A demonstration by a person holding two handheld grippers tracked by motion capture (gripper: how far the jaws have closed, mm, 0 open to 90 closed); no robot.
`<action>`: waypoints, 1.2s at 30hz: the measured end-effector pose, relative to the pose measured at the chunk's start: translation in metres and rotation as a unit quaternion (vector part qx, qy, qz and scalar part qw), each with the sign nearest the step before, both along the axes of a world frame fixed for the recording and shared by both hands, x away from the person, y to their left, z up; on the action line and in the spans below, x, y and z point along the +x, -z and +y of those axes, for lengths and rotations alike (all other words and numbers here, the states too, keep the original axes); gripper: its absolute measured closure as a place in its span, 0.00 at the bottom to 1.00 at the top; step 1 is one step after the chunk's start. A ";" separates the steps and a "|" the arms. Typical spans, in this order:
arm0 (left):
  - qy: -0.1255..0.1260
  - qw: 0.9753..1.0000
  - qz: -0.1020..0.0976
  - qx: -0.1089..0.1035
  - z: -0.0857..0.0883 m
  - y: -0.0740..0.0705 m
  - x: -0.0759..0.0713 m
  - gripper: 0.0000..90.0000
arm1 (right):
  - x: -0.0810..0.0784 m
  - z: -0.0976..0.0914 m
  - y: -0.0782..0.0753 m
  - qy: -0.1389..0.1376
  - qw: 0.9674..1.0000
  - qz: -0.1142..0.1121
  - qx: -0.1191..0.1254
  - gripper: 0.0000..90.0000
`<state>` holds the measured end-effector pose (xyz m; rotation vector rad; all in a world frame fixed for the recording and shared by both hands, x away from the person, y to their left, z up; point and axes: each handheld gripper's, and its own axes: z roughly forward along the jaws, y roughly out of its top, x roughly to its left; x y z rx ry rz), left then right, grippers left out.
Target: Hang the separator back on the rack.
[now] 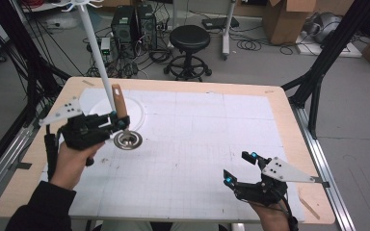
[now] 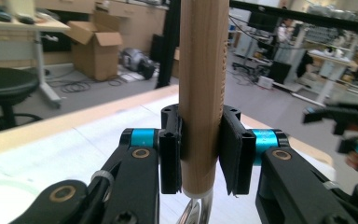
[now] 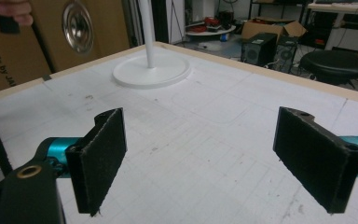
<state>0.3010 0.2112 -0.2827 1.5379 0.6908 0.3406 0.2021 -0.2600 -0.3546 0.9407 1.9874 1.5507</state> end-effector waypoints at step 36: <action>-0.077 0.997 0.010 -0.013 0.052 -0.098 0.101 0.79 | 0.002 -0.016 0.006 0.024 1.000 0.007 0.008 0.18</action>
